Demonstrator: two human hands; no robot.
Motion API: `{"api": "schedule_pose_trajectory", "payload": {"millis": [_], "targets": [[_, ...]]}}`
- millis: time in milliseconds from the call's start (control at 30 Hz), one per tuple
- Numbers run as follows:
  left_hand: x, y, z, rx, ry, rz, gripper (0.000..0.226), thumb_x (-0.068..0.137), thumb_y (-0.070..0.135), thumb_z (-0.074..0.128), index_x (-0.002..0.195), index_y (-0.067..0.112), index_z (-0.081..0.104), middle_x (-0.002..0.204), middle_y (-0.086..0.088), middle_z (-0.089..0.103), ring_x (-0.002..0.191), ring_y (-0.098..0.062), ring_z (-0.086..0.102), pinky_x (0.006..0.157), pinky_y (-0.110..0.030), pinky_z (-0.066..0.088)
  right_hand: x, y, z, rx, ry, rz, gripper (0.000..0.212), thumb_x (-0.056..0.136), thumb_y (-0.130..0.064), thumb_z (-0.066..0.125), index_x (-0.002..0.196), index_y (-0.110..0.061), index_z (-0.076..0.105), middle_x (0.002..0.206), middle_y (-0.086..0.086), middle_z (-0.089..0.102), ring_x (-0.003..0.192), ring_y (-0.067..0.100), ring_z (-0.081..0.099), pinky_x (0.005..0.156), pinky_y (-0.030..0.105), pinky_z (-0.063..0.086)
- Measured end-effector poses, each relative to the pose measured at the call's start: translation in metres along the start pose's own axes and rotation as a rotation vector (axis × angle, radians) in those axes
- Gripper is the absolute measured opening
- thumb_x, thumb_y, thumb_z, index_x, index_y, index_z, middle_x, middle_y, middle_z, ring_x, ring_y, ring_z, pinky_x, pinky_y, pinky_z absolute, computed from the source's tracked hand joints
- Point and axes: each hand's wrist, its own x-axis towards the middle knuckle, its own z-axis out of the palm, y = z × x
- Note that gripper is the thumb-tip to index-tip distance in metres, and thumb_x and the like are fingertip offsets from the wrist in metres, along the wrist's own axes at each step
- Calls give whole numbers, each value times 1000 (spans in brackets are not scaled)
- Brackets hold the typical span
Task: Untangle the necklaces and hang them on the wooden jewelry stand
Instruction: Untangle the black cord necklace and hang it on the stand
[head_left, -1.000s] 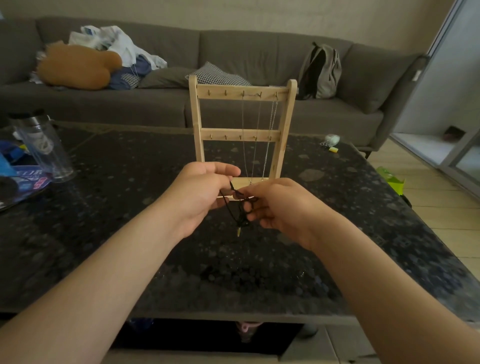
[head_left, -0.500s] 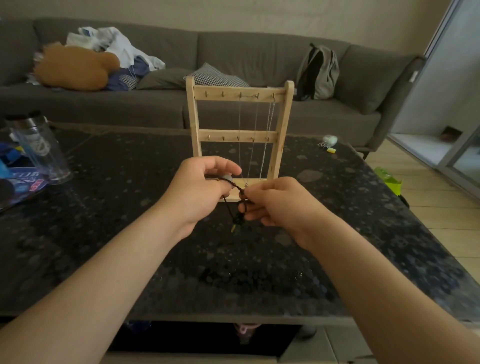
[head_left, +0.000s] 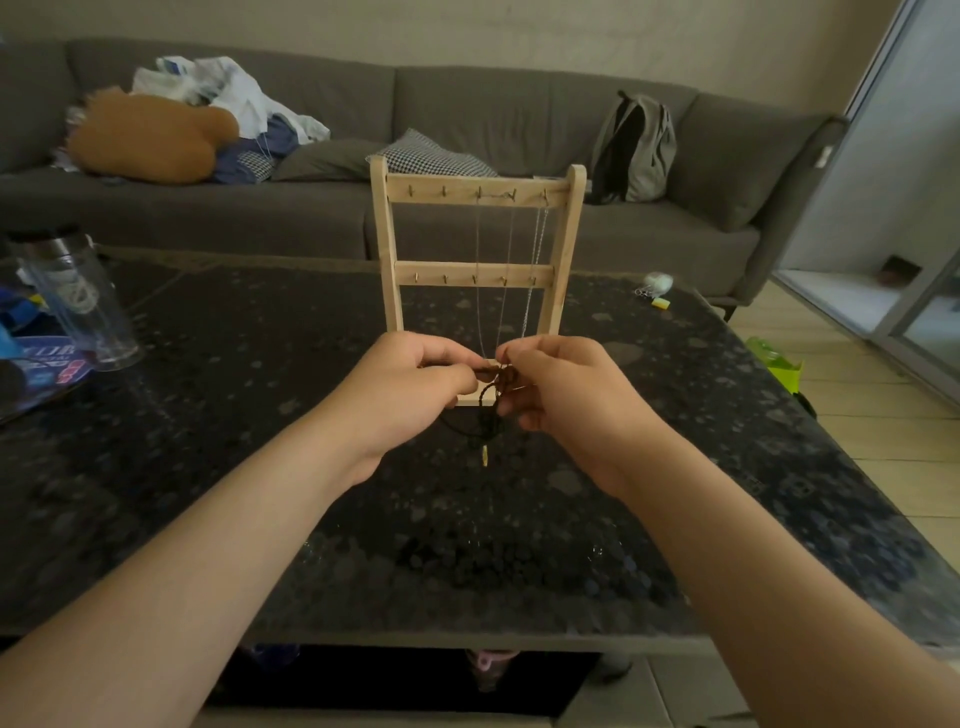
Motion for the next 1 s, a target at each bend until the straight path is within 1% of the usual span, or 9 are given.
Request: {"api": "schedule_pose_trajectory", "payload": {"millis": [100, 267, 400, 500, 600, 667, 767, 867, 1000], "targets": [[1, -2, 0, -21, -31, 1, 13, 103, 23, 70, 106, 30, 81, 105, 2, 77, 101, -16, 68, 82, -30, 48, 1, 2, -2, 12, 26, -32, 22, 111, -24, 56, 109, -20, 78, 91, 1, 77, 75, 11, 68, 72, 31, 54], [3, -2, 1, -120, -103, -33, 12, 101, 28, 73, 104, 31, 84, 109, -4, 76, 99, -20, 64, 92, -42, 55, 1, 3, -3, 60, 78, -44, 15, 108, -30, 64, 114, -24, 76, 93, -1, 75, 80, 10, 67, 79, 32, 57], [6, -2, 1, -164, -64, -59, 12, 101, 33, 73, 104, 28, 83, 97, -1, 69, 94, -20, 62, 90, -41, 55, 2, 4, -4, 128, 88, -48, 12, 107, -27, 66, 116, -25, 74, 102, -1, 78, 93, 12, 76, 81, 32, 57], [8, -3, 2, -220, -51, -71, 17, 104, 31, 69, 105, 21, 82, 88, 0, 68, 93, -19, 65, 89, -39, 56, 4, 4, -6, 191, 14, -17, 17, 108, -16, 60, 121, -22, 70, 108, 5, 79, 105, 22, 79, 89, 39, 60], [9, -2, -1, -279, -78, -92, 23, 106, 32, 65, 104, 15, 81, 96, -2, 75, 102, -21, 70, 97, -43, 56, 4, 5, -8, 126, -95, 11, 33, 98, -2, 63, 125, -21, 68, 109, 4, 83, 109, 24, 77, 98, 45, 57], [9, -2, -2, -300, -85, -92, 25, 107, 33, 63, 99, 14, 78, 100, -5, 75, 105, -24, 70, 97, -44, 56, 3, 6, -8, 25, -131, 16, 35, 91, -3, 71, 119, -24, 74, 104, 0, 83, 106, 19, 77, 95, 41, 56], [8, -2, -1, -307, -32, -110, 21, 109, 31, 62, 104, 15, 75, 101, -7, 72, 104, -25, 71, 93, -43, 57, 1, 6, -9, -38, -136, 25, 32, 88, -4, 75, 112, -25, 78, 99, 1, 83, 98, 17, 78, 87, 36, 57], [8, -3, -1, -357, -13, -140, 21, 108, 32, 63, 116, 15, 74, 108, -11, 74, 110, -30, 74, 100, -47, 61, 0, 5, -9, -40, -106, 5, 23, 95, -8, 76, 113, -23, 78, 98, 0, 83, 90, 12, 80, 82, 32, 58], [8, -5, -3, -344, -29, -123, 29, 94, 29, 83, 118, 14, 77, 111, -8, 82, 108, -24, 79, 94, -42, 65, 1, 7, -11, -47, -59, -44, 15, 99, -13, 76, 107, -24, 81, 97, -3, 83, 94, 11, 79, 88, 34, 62]]}}
